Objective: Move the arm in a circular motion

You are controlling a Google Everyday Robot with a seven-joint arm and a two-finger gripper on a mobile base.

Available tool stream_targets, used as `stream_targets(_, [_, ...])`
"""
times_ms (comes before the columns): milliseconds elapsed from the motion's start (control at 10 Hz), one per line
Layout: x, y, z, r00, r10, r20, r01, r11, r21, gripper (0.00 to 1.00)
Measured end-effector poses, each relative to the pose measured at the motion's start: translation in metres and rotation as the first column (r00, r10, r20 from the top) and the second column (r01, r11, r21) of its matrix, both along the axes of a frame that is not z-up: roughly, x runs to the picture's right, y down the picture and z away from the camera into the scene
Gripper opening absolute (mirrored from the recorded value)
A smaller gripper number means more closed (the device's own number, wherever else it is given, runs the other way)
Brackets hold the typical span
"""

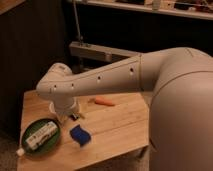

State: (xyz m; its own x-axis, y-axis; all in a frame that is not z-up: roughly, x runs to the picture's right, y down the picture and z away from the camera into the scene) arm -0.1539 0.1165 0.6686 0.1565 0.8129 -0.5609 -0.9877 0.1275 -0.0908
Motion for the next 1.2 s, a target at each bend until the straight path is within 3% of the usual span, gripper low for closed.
stream_targets(300, [0.025,-0.031,0.022,1.0,0.007,-0.021,-0.006,0.9985,0.055,0.65])
stream_targets(600, [0.07,-0.072,0.053,0.998,0.031,-0.061,-0.023,0.9927,0.118,0.65])
stream_targets(800, [0.111,-0.102,0.078,0.993,0.075,-0.093,-0.06,0.986,0.155,0.65])
stream_targets(1000, [0.157,-0.122,0.098,0.982,0.139,-0.129,-0.115,0.9766,0.182,0.65])
stream_targets(1200, [0.224,-0.131,0.111,0.959,0.222,-0.178,-0.184,0.9608,0.207,0.65])
